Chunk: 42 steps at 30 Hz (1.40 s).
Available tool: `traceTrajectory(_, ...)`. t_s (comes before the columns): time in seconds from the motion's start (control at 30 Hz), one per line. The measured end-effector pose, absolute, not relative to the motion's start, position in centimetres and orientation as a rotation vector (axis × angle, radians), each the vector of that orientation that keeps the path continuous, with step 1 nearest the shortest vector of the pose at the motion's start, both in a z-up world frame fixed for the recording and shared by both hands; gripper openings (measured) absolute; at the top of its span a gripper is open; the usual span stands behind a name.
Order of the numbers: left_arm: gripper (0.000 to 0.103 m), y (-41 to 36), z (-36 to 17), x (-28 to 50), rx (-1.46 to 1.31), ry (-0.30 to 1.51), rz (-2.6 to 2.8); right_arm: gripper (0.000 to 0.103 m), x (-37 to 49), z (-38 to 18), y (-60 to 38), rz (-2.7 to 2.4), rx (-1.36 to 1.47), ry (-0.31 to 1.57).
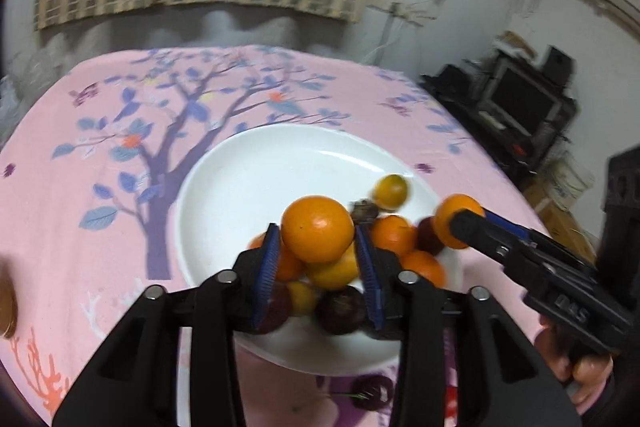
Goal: Organize fruits
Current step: 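Place the orange and mandarin on the white plate with both grippers, then grasp a red cherry tomato with the right gripper while the left grasps a cherry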
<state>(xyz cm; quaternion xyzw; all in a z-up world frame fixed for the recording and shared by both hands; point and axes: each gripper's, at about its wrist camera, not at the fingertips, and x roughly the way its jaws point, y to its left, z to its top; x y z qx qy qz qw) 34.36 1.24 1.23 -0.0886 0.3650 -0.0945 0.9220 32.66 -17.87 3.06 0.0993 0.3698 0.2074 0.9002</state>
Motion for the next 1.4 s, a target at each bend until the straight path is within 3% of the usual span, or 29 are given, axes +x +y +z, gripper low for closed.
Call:
traceTrajectory(0.03,0.077,1.5,1.4,34.1,-0.184,0.735,-0.180,0.051,32.5,3.2,-17.8,0.430,0.197,0.764)
traceTrajectory(0.07,0.085,1.7,1.7,33.6,-0.181,0.709,-0.155,0.051,32.2,3.5,-17.8,0.431,0.185,0.758)
traceTrajectory(0.13,0.088,2.0,2.4,32.3,-0.158,0.674,-0.117,0.051,31.3,4.0,-17.9,0.441,0.165,0.752)
traceTrajectory(0.2,0.097,2.3,2.7,31.5,-0.145,0.671,-0.119,0.052,30.2,4.2,-18.0,0.465,0.156,0.761)
traceTrajectory(0.3,0.098,2.8,2.9,29.7,-0.137,0.654,-0.085,0.059,28.4,3.9,-17.9,0.473,0.121,0.798)
traceTrajectory(0.4,0.098,3.1,1.9,27.8,-0.097,0.661,-0.062,0.060,26.8,2.9,-17.1,0.474,0.053,0.855)
traceTrajectory(1.13,0.098,3.7,-0.7,24.2,-0.043,0.726,-0.010,0.060,21.2,-0.4,-14.2,0.538,-0.198,0.994)
traceTrajectory(1.4,0.098,3.7,-0.8,24.4,-0.042,0.736,-0.007,0.055,21.0,-1.1,-14.0,0.526,-0.222,1.016)
